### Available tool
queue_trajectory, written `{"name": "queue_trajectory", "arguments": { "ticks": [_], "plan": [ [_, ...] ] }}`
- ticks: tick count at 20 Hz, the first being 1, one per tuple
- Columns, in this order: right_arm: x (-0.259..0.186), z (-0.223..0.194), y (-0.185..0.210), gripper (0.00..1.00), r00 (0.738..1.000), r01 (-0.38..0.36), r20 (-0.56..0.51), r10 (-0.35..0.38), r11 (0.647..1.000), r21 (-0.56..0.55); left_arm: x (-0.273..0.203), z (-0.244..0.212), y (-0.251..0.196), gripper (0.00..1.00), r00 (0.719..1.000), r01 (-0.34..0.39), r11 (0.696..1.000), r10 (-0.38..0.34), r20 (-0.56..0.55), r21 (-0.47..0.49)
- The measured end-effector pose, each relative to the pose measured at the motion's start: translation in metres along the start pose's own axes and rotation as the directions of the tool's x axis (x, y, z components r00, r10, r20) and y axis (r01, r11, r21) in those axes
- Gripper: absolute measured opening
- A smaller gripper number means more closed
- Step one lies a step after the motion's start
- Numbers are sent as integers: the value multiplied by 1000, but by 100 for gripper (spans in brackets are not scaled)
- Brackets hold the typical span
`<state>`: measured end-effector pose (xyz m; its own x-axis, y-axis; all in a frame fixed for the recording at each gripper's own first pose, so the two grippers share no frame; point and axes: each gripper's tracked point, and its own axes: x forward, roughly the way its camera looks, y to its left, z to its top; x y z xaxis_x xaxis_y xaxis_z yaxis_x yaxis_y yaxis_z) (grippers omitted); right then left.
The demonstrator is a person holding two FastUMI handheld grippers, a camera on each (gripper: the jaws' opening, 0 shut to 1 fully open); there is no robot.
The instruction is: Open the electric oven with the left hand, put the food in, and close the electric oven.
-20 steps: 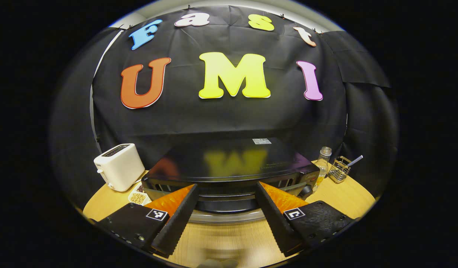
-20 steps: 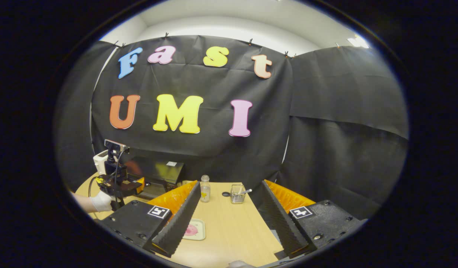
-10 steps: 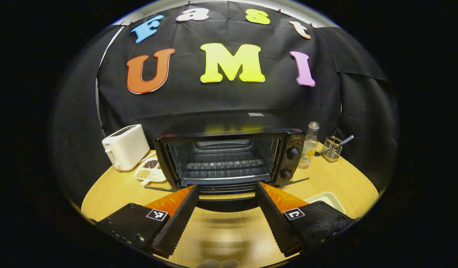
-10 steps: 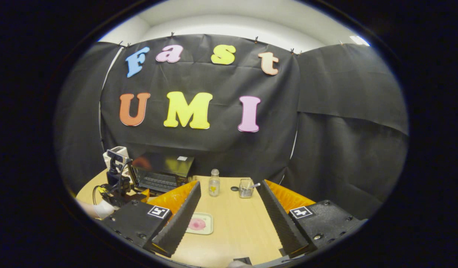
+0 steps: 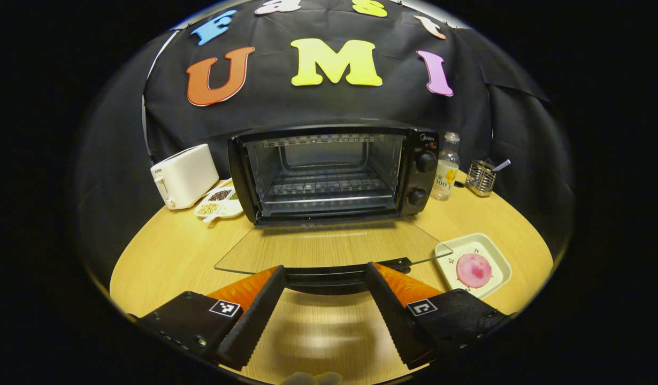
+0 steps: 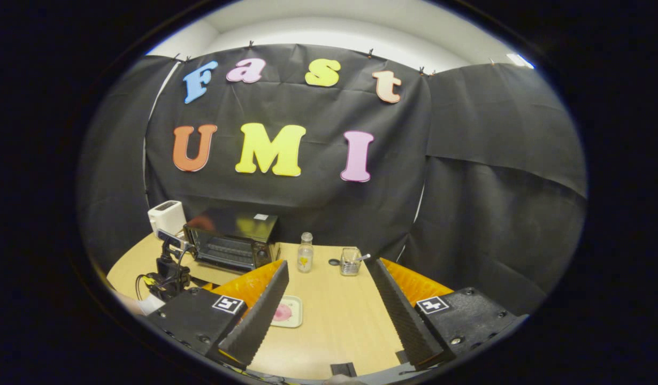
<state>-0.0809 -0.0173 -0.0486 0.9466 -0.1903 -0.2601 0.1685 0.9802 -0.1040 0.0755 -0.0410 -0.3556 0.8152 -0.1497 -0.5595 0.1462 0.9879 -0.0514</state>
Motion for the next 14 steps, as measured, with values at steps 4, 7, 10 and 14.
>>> {"name": "queue_trajectory", "arguments": {
  "ticks": [4, 7, 10, 14],
  "plan": [
    [-5, -12, -6, 100, 999, 18, -38, -18, 1000, 8, 9, -29, -4, 97, 996, 5, 1000, -5, -87, -6],
    [-6, -17, -3, 100, 998, 5, -57, -4, 1000, 26, 10, -28, -6, 97, 996, 6, 1000, -5, -84, 6],
    [1, -24, 1, 100, 997, -2, -76, 4, 1000, 29, 8, -24, -3, 97, 998, 3, 1000, -3, -61, 4],
    [20, -43, 10, 100, 994, -45, -98, 48, 999, 27, -13, -6, 10, 97, 1000, -18, 1000, 18, 13, -3]
  ]
}}
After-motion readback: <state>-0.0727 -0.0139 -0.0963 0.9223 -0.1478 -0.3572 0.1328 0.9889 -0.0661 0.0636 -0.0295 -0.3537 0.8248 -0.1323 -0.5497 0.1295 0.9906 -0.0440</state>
